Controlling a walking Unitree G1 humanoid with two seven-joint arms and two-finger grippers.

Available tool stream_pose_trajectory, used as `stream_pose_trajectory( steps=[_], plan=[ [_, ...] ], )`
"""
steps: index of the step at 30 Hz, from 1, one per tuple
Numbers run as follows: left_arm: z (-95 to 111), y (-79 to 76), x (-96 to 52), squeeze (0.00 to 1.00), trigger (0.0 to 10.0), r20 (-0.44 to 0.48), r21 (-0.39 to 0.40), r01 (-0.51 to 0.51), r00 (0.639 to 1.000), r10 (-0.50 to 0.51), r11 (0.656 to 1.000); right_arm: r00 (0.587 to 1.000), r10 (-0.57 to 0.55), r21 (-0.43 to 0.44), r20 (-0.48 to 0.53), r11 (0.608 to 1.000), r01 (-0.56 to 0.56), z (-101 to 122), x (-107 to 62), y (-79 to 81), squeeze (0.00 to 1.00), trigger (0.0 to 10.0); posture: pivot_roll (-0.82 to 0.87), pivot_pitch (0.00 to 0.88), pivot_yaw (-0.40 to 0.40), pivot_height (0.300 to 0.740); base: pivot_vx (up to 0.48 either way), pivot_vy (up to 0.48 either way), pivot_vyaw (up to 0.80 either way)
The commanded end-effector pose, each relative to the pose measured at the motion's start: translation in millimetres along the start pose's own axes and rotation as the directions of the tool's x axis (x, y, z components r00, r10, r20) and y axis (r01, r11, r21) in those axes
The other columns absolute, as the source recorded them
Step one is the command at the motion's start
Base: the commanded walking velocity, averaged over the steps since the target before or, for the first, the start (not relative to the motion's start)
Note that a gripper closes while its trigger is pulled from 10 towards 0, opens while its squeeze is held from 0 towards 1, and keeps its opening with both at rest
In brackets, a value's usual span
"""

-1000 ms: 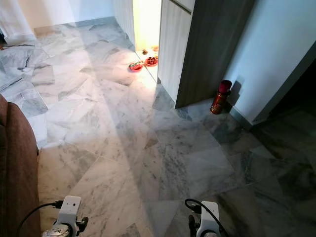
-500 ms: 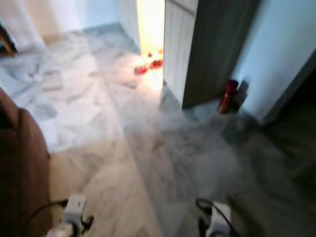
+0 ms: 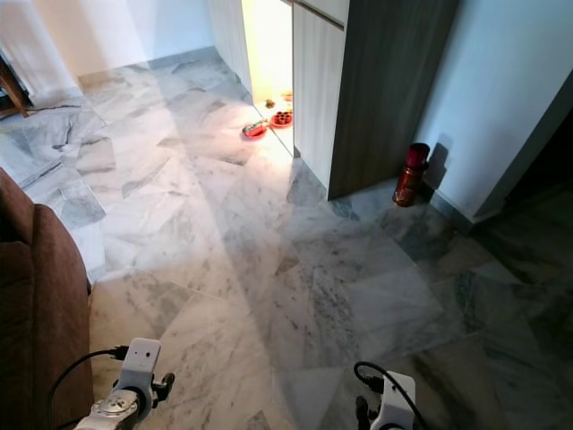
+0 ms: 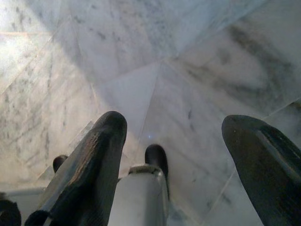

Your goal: Move the pillow to the sofa from floor

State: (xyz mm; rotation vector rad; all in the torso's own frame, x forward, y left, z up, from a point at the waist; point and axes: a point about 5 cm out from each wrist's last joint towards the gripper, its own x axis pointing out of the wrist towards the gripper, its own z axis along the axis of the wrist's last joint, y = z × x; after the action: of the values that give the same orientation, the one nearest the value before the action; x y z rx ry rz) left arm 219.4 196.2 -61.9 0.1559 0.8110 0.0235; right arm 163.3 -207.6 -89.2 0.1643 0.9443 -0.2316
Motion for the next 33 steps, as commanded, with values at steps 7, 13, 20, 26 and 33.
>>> stream_pose_trajectory(
  steps=[7, 13, 20, 26, 33],
  plan=[
    [12, 0.2, 2.8, 0.0, 10.0, 0.029, -0.103, -0.003, 1.0, 0.006, 0.995, 0.987, -0.015, -0.038, 0.157, 0.999, 0.021, 39, 3.7, 0.2, 0.0, 10.0, -0.04, 0.026, 0.003, 0.74, 0.0, 0.0, 0.0],
    [14, -2.9, 3.3, 0.0, 10.0, 0.03, -0.125, 0.004, 1.0, 0.0, 0.992, 0.987, 0.01, -0.059, 0.163, 0.998, -0.001, 45, 4.9, 4.6, 0.0, 10.0, -0.04, 0.021, -0.017, 0.74, 0.0, 0.0, 0.0],
    [11, -11.7, 2.7, 0.0, 10.0, 0.029, -0.139, 0.024, 0.999, -0.02, 0.99, 0.989, 0.011, -0.046, 0.149, 0.999, -0.004, 42, 4.9, 3.6, 0.0, 10.0, -0.02, 0.021, -0.023, 0.74, 0.0, 0.0, 0.0],
    [7, -12.7, 1.5, 0.0, 10.0, 0.026, -0.126, 0.045, 0.999, -0.042, 0.991, 0.995, 0.006, -0.039, 0.098, 0.999, -0.002, 24, 3.2, 6.1, 0.0, 10.0, -0.01, 0.021, -0.006, 0.74, 0.0, 0.0, 0.0],
    [1, -8.0, 0.3, 0.0, 10.0, 0.013, -0.089, 0.008, 1.0, -0.007, 0.996, 0.999, -0.002, -0.05, 0.043, 0.999, 0.004, 5, 0.5, 3.4, 0.0, 10.0, 0.0, 0.014, 0.002, 0.74, 0.0, 0.0, 0.0]
  ],
)
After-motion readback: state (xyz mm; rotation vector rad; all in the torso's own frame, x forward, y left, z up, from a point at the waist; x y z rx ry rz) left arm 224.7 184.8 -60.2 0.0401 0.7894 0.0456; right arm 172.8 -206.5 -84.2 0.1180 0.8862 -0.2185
